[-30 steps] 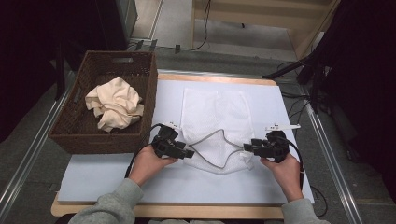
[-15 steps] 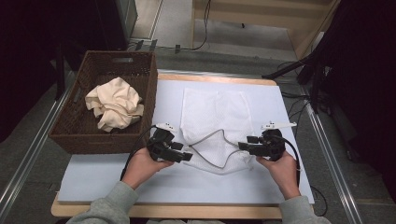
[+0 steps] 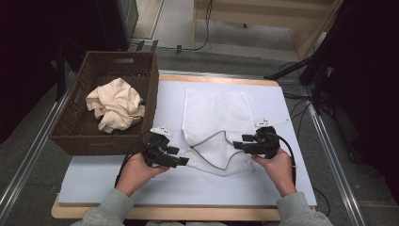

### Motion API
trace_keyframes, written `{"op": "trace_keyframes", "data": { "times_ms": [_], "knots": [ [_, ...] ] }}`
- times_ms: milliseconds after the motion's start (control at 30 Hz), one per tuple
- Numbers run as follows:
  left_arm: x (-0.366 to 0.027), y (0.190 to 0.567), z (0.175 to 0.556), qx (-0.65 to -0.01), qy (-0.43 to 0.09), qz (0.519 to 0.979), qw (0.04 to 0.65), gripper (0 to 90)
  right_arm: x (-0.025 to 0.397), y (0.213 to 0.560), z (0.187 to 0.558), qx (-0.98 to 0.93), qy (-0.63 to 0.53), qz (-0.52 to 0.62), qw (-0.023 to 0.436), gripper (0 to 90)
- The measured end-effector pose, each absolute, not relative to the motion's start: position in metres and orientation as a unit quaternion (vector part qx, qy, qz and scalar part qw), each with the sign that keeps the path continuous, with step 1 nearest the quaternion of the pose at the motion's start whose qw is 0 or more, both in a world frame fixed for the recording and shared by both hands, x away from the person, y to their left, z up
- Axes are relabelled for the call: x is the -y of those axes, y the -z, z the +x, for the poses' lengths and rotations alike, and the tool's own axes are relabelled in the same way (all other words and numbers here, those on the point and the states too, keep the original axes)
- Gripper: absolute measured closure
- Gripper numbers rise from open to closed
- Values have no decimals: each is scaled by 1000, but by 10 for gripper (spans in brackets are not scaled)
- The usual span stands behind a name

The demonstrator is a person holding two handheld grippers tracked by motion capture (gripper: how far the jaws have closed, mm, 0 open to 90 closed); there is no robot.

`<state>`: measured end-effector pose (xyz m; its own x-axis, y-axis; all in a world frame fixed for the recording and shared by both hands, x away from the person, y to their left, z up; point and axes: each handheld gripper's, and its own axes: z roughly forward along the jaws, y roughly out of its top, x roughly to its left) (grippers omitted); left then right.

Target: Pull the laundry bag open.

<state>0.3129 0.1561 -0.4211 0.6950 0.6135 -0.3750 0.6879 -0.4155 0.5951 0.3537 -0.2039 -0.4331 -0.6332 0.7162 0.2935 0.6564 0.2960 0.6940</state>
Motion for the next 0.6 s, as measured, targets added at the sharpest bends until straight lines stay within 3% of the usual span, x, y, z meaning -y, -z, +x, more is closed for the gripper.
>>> {"op": "trace_keyframes", "data": {
  "times_ms": [600],
  "knots": [
    [-164, 425, 306, -399, 47, 837, 371, 359, 189, 434, 368, -810, -409, 420, 33, 438]
  ]
}}
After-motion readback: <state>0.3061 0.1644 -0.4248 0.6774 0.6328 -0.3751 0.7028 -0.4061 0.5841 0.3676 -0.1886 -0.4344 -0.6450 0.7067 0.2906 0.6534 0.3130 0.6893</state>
